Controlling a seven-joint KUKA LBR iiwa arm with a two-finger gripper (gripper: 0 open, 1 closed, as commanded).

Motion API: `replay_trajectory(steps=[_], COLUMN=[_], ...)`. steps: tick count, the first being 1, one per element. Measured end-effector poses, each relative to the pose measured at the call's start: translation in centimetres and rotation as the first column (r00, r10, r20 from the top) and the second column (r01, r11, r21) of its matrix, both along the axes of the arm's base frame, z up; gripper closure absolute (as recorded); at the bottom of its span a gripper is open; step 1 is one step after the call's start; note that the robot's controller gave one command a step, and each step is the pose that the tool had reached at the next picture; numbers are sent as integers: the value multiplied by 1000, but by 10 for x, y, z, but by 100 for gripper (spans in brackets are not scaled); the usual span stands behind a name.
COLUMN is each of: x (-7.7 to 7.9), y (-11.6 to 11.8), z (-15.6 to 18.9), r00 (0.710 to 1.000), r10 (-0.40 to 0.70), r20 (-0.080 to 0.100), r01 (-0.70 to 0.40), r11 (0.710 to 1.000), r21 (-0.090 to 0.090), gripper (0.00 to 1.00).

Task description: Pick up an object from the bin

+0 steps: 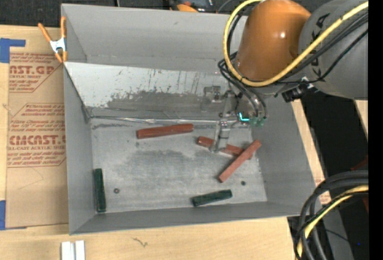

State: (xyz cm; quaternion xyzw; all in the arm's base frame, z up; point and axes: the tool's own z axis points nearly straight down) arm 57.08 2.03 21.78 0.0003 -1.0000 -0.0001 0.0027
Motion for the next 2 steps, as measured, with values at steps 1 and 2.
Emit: replay_trajectory(steps=[1,2], x=[8,13], y=[-46,-58], z=[-88,-152], r00=[999,1000], r10=[-49,6], r20=[0,1], r01=[49,-6], r11=[999,1000], r21=[-1,0], gripper=[0,0])
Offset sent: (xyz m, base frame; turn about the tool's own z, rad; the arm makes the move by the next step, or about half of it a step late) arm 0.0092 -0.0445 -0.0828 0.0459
